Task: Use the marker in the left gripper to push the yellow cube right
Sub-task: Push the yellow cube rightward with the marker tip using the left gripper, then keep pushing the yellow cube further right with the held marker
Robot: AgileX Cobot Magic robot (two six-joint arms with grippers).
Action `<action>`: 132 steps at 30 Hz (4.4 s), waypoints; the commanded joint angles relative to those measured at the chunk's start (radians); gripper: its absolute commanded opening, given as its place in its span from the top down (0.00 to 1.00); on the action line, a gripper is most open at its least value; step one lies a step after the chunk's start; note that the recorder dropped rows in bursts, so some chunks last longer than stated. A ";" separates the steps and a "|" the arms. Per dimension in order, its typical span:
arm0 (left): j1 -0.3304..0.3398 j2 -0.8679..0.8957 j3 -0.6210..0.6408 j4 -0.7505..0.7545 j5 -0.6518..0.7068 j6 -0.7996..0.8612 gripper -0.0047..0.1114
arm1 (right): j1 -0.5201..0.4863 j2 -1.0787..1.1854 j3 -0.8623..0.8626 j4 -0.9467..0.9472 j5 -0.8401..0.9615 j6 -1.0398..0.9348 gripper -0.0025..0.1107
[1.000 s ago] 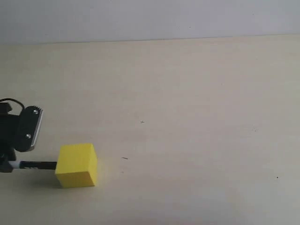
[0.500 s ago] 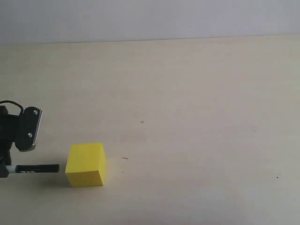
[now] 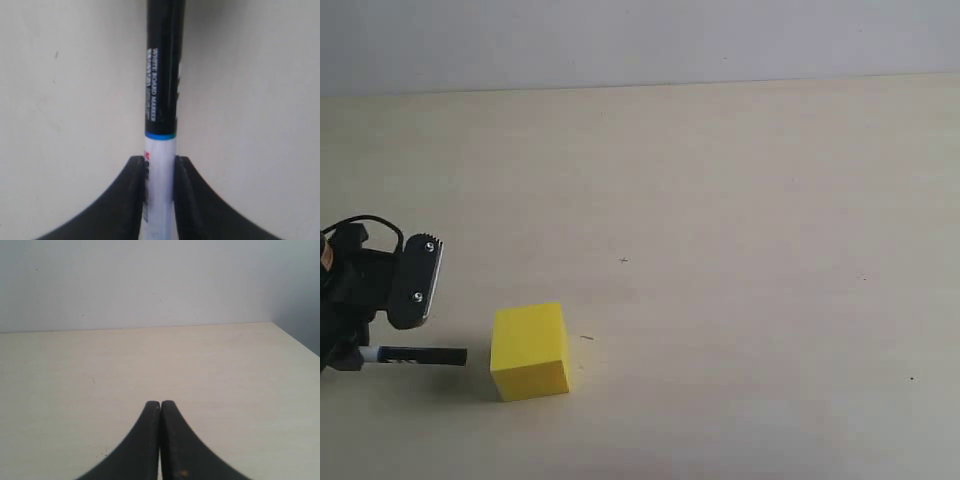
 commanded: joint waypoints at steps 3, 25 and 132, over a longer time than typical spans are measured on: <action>-0.044 0.000 -0.003 -0.133 -0.133 0.002 0.96 | -0.005 -0.005 0.005 -0.001 -0.004 -0.002 0.98; -0.220 0.000 -0.028 -0.123 -0.130 -0.026 0.96 | -0.005 -0.005 0.005 -0.001 -0.004 -0.002 0.98; -0.380 0.082 -0.073 -0.249 -0.145 -0.234 0.96 | -0.005 -0.005 0.005 -0.001 -0.004 -0.002 0.98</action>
